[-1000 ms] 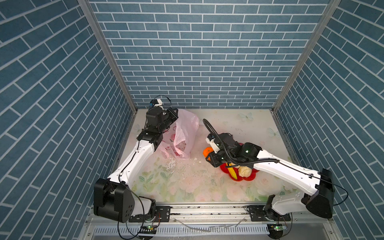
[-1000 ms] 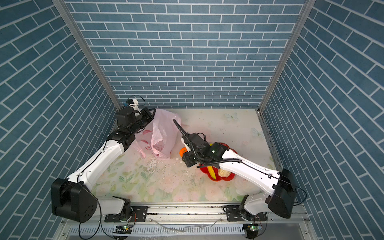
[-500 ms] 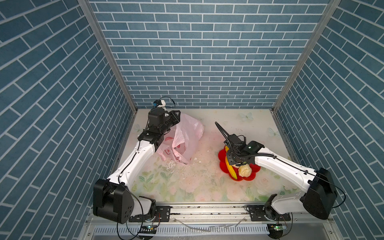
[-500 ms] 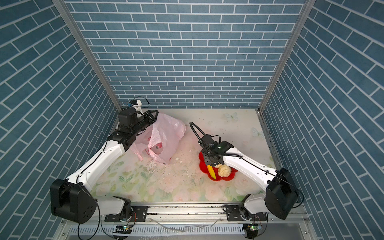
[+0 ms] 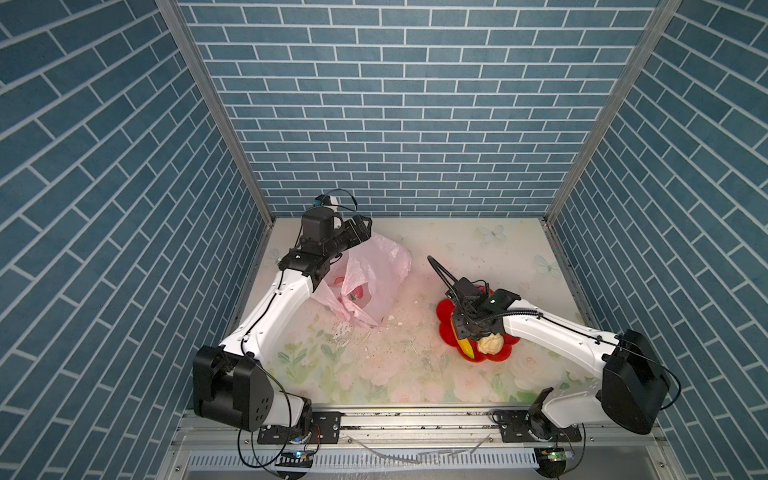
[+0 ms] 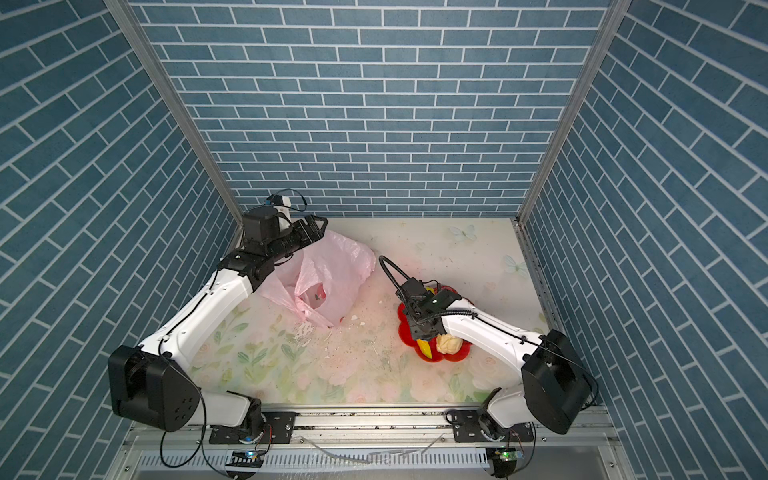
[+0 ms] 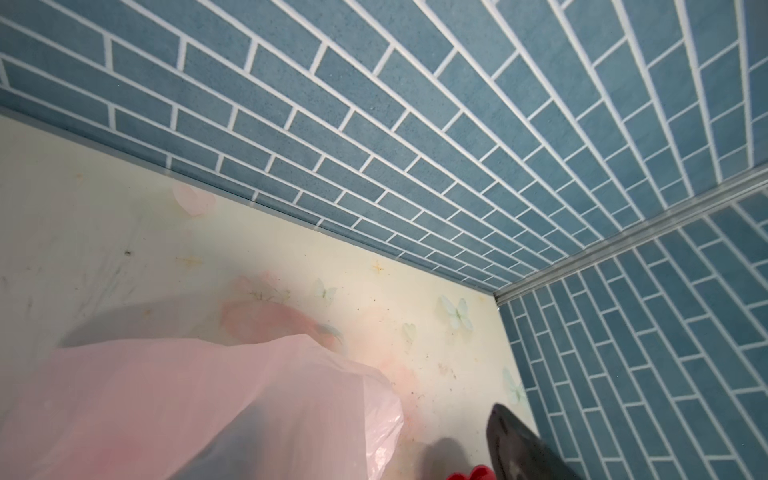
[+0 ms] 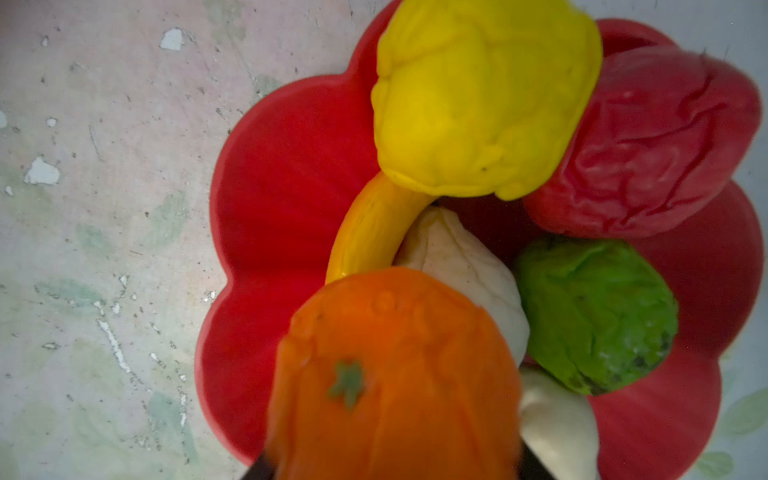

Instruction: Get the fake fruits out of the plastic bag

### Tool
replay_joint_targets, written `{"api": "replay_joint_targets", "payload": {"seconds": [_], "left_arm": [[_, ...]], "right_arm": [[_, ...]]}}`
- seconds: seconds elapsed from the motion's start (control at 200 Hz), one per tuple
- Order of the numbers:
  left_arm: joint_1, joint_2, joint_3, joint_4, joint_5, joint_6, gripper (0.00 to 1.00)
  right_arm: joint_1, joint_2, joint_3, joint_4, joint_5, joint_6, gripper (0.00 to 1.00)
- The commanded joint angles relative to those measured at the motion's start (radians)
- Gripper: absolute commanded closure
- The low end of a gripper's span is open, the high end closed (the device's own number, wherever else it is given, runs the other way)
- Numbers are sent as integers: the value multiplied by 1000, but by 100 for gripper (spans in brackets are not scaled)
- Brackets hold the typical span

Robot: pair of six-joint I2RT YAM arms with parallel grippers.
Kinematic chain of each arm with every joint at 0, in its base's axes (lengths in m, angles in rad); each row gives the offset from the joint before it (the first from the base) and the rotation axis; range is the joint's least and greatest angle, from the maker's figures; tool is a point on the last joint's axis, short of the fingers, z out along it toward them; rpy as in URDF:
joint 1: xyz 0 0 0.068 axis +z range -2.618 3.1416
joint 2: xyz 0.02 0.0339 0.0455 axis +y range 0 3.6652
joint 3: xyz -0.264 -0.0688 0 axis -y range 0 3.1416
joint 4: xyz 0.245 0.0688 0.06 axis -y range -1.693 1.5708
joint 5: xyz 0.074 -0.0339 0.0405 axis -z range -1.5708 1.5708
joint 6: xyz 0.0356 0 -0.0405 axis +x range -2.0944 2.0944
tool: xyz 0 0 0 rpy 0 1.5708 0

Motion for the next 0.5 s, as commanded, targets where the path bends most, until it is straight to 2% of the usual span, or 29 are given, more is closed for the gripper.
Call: {"api": "replay_joint_targets", "payload": {"seconds": [0.0,0.26,0.37,0.495], "left_arm": [[-2,2,98,-101,36,54,1],[38,15,385,-394,104,141,1],[97,-1,415,-446,187,115,1],[134,-46,345,-450,237,99,1]], "right_arm": [[1,-56,-24,-14,6,32,33],[-5,-164,-3,-59,20,32,27],[-12,-219,6,-87,45,34,25],[-30,-292,4,-107,85,36,23]]}}
